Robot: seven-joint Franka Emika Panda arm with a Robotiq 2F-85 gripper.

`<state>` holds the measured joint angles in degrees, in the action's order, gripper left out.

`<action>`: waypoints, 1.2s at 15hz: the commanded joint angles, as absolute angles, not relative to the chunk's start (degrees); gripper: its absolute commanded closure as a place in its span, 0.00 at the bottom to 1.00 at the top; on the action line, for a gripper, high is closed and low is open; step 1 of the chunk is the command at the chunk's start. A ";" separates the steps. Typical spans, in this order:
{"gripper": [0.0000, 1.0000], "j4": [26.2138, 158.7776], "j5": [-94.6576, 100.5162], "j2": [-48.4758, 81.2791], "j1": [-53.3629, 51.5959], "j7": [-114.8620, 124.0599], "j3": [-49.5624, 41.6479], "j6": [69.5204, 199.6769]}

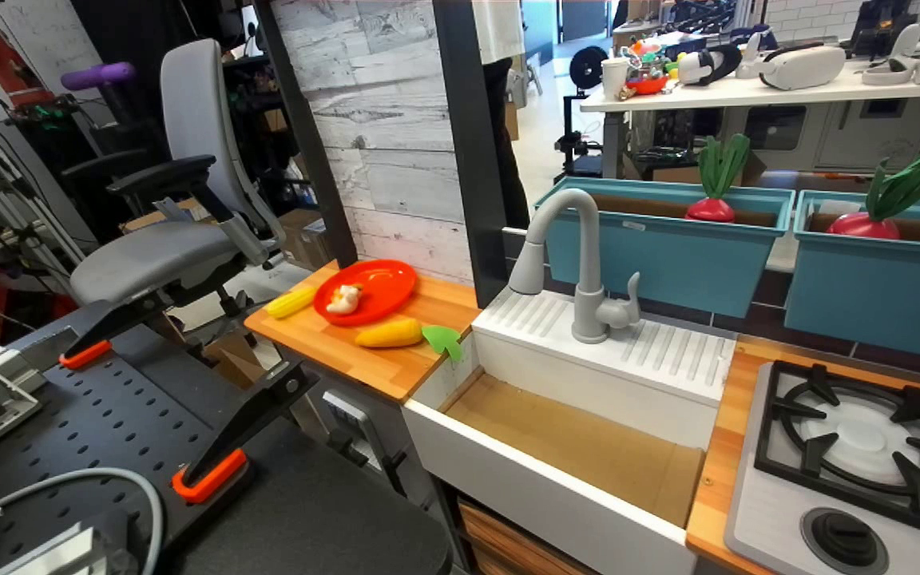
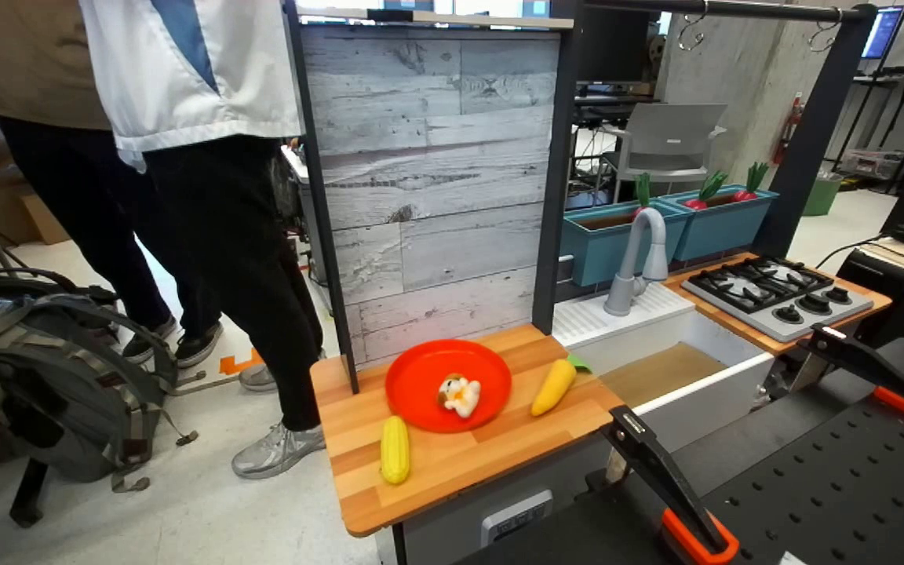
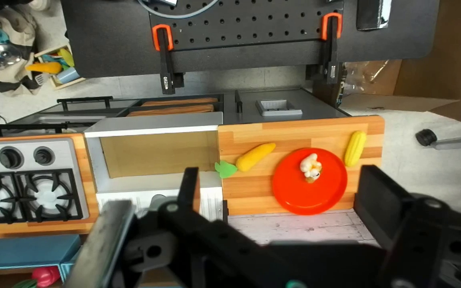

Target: Move the yellow object backwards

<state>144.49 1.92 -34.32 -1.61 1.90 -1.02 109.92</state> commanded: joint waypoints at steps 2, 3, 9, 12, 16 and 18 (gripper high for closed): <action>0.00 145.10 2.16 -31.35 0.33 4.96 -0.10 116.83; 0.00 145.64 2.38 -30.32 0.86 6.60 0.11 120.41; 0.00 149.25 5.84 -19.57 4.92 15.25 1.69 143.01; 0.00 149.35 7.50 -12.24 6.19 18.39 1.79 151.21; 0.00 148.08 2.27 -2.01 4.11 15.85 -0.19 159.79; 0.00 146.89 -3.15 3.36 2.95 13.02 -0.43 162.44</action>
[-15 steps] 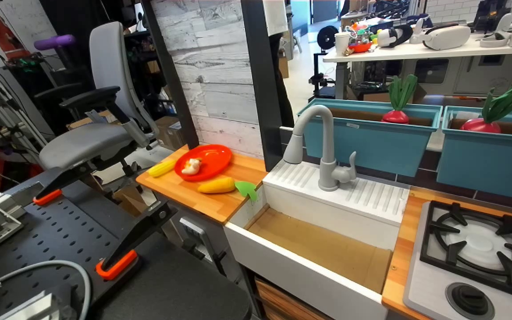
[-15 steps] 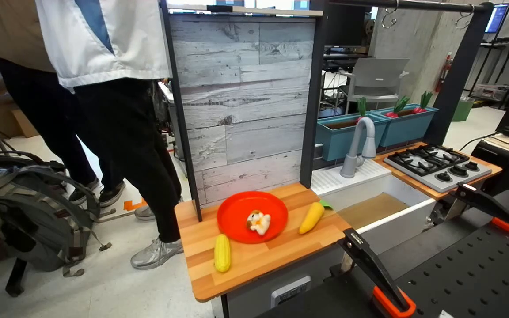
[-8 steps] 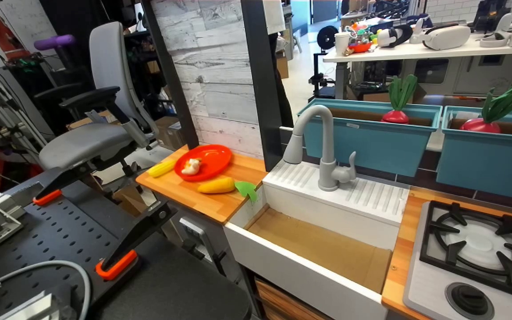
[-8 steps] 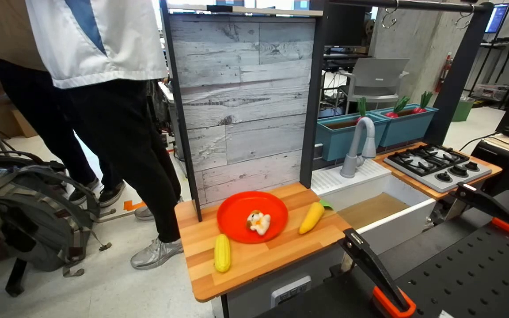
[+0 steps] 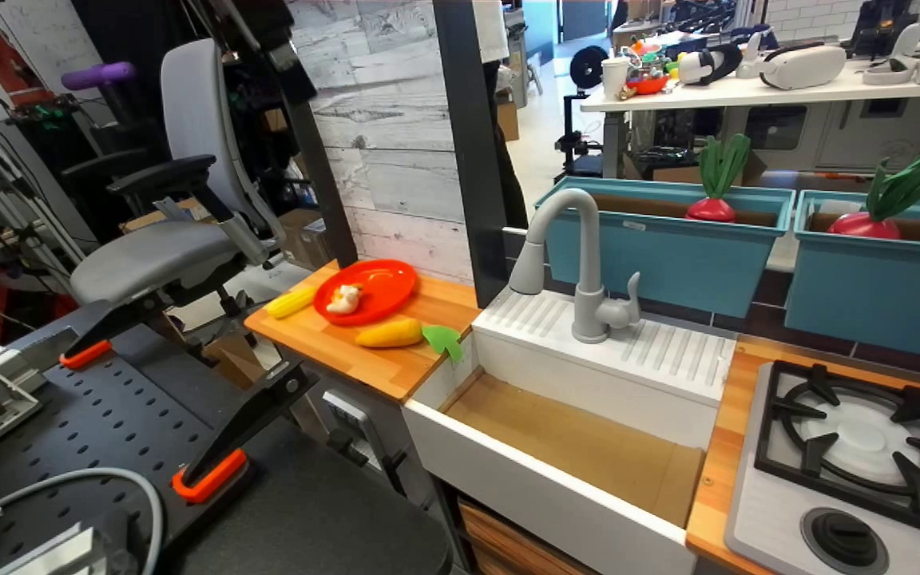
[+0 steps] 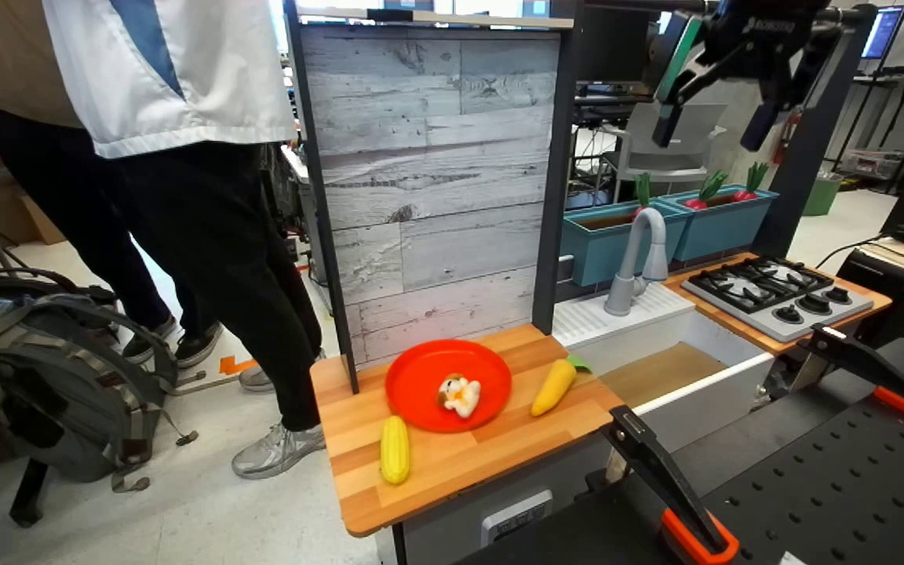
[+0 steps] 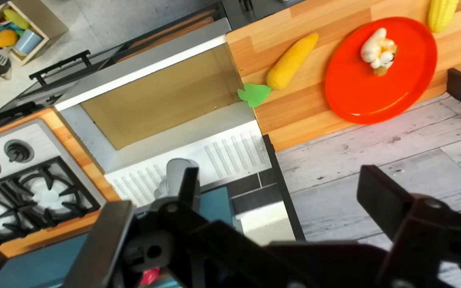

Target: Move the yellow object backwards

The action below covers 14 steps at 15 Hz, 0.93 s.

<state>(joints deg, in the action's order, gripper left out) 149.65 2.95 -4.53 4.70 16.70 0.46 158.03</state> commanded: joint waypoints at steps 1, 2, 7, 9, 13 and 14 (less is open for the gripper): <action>0.00 146.08 -6.81 6.08 2.53 11.11 -0.15 163.52; 0.00 145.05 -9.84 8.70 2.51 9.60 0.40 164.14; 0.00 137.44 -26.68 22.06 6.73 0.87 6.89 166.12; 0.00 134.22 -29.54 27.48 8.32 1.27 8.79 168.40; 0.00 127.63 -29.36 37.42 10.13 4.54 10.08 171.84; 0.00 125.97 -28.45 39.53 10.05 5.43 9.64 171.39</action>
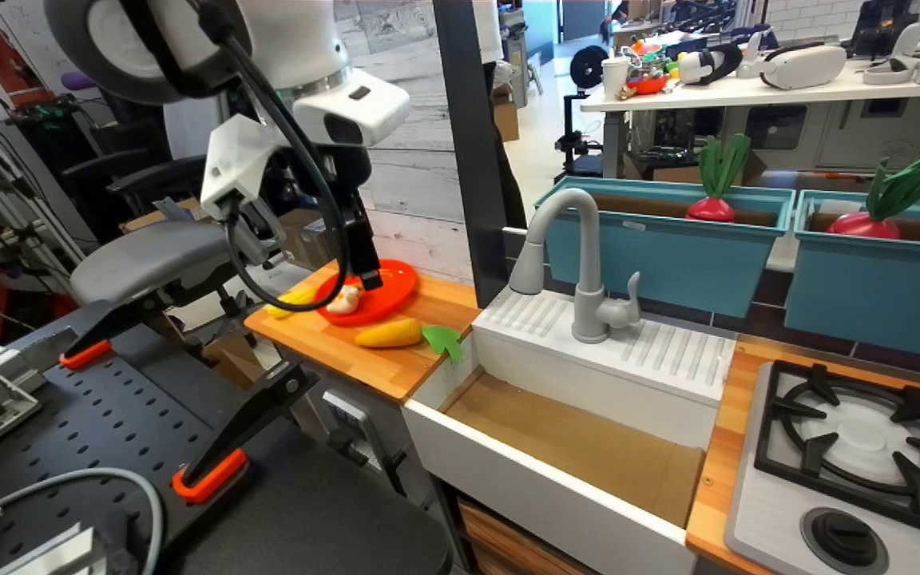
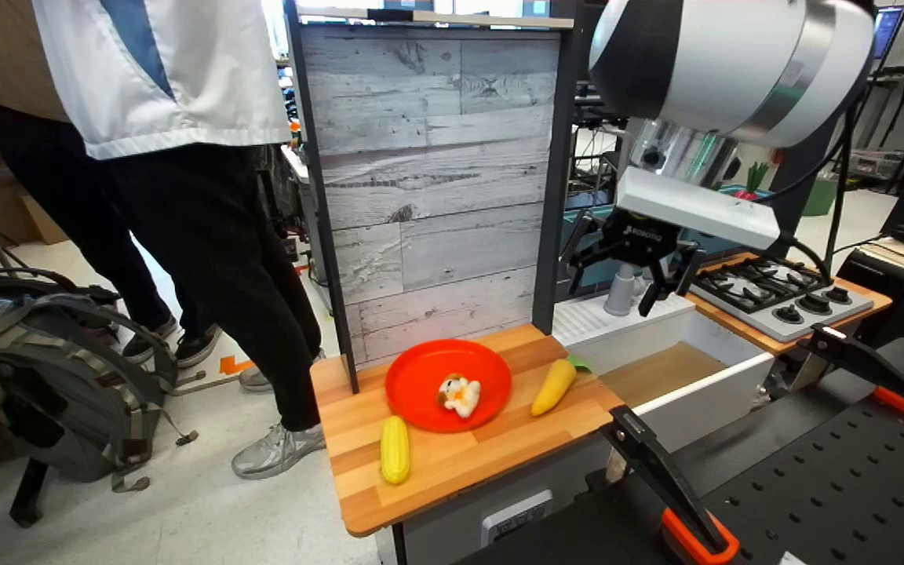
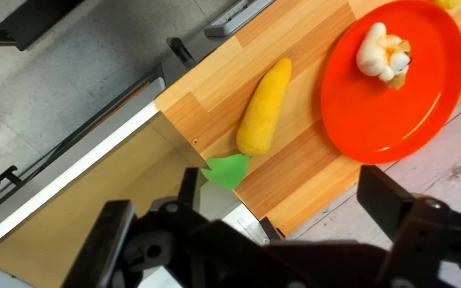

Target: Move the yellow object backwards

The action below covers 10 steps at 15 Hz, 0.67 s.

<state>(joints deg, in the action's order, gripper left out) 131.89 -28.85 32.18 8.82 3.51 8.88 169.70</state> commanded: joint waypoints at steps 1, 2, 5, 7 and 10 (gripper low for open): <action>0.00 124.62 -28.00 41.38 10.02 6.07 9.44 171.44; 0.00 123.24 -27.63 43.26 9.93 6.49 9.42 171.11; 0.00 119.86 -26.36 47.80 8.89 7.41 8.94 169.88; 0.00 118.00 -25.66 50.15 8.06 7.95 8.59 169.69; 0.00 114.89 -24.42 53.58 7.41 8.94 8.63 169.56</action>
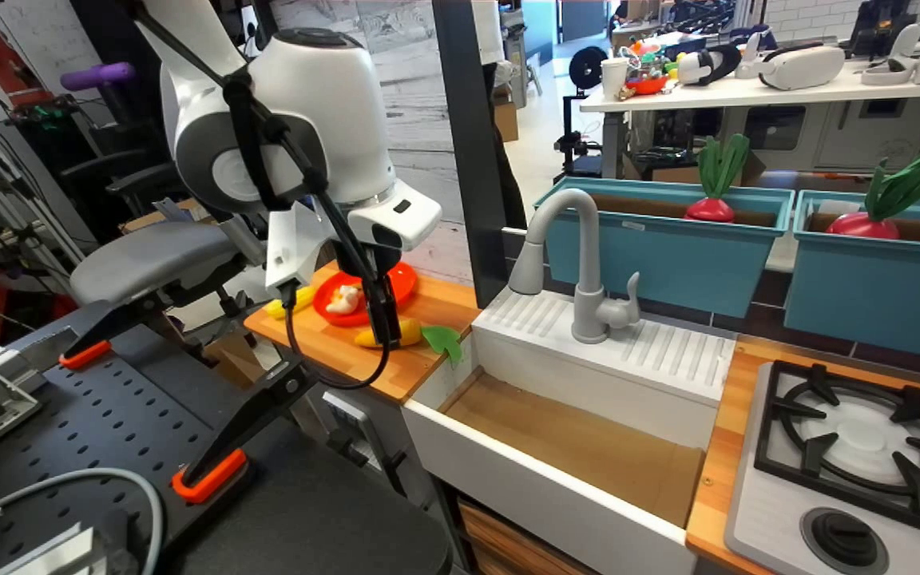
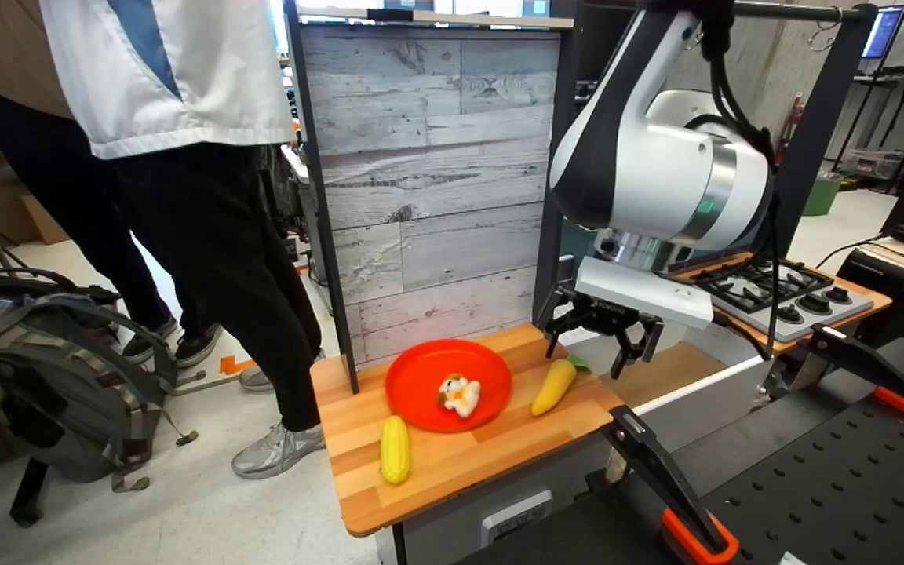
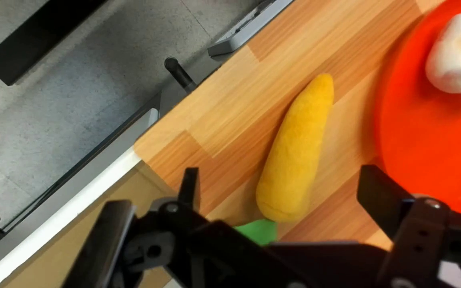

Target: Move the yellow object backwards

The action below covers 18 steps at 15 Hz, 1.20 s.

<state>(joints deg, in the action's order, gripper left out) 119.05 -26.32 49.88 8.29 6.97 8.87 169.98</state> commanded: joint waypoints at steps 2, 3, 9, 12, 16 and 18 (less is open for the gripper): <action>0.00 112.92 -23.92 55.49 6.67 9.70 8.30 169.49; 0.00 111.98 -23.69 56.34 6.49 9.93 8.27 169.37; 0.35 108.60 -22.24 59.24 6.50 10.04 8.93 169.12; 0.58 107.89 -21.85 59.64 6.70 9.89 9.06 169.06; 0.88 110.21 -21.40 57.76 7.56 8.70 9.86 169.72; 0.99 111.72 -20.78 56.51 7.43 8.30 9.84 169.86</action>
